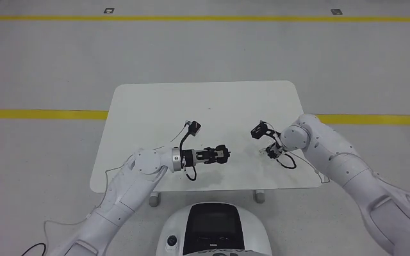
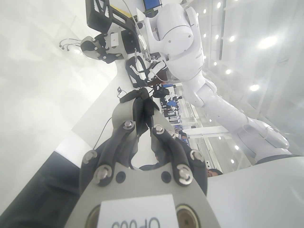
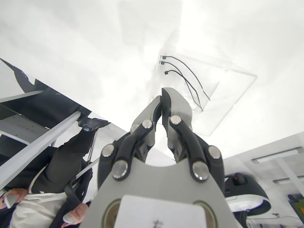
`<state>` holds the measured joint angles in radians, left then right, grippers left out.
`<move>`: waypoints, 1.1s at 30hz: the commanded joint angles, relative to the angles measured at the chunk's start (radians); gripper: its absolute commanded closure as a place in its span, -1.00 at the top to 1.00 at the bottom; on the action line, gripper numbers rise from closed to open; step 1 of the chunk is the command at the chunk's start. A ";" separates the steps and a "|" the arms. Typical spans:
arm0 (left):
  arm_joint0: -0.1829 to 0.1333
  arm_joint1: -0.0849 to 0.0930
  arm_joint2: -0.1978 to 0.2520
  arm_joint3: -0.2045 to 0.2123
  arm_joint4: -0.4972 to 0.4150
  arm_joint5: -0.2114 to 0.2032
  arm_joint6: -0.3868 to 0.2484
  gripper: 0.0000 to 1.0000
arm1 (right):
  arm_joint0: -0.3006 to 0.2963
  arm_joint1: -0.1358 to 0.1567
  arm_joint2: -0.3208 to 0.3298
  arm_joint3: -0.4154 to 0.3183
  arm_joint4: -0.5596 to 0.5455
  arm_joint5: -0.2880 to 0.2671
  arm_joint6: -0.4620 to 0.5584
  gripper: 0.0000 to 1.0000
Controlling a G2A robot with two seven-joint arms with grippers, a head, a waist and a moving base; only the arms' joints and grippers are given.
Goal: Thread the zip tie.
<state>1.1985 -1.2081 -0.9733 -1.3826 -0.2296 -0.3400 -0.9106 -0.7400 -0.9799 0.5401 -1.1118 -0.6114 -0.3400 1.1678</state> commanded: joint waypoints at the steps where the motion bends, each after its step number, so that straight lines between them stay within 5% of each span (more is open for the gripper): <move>1: 0.000 0.000 0.000 0.000 0.000 0.000 0.000 -1.00 | 0.006 0.001 -0.014 0.002 0.012 0.000 -0.004 -1.00; 14: 0.000 0.000 0.000 0.000 0.000 0.000 0.000 -1.00 | 0.041 0.001 -0.089 0.003 0.105 0.000 -0.054 -1.00; 23: 0.000 0.000 0.000 0.000 0.000 0.000 0.000 -1.00 | 0.055 0.001 -0.117 0.042 0.024 0.000 -0.149 -1.00; 24: 0.000 0.000 0.000 0.000 0.000 0.000 0.000 -1.00 | 0.055 0.001 -0.117 0.045 0.023 0.000 -0.154 -0.86; 33: 0.000 0.000 0.000 0.000 0.000 0.000 0.000 -1.00 | 0.052 -0.007 -0.137 0.069 0.005 0.000 -0.204 -0.78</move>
<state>1.1985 -1.2081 -0.9733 -1.3826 -0.2296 -0.3400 -0.9106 -0.6885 -0.9849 0.4060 -1.0464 -0.6040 -0.3400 0.9678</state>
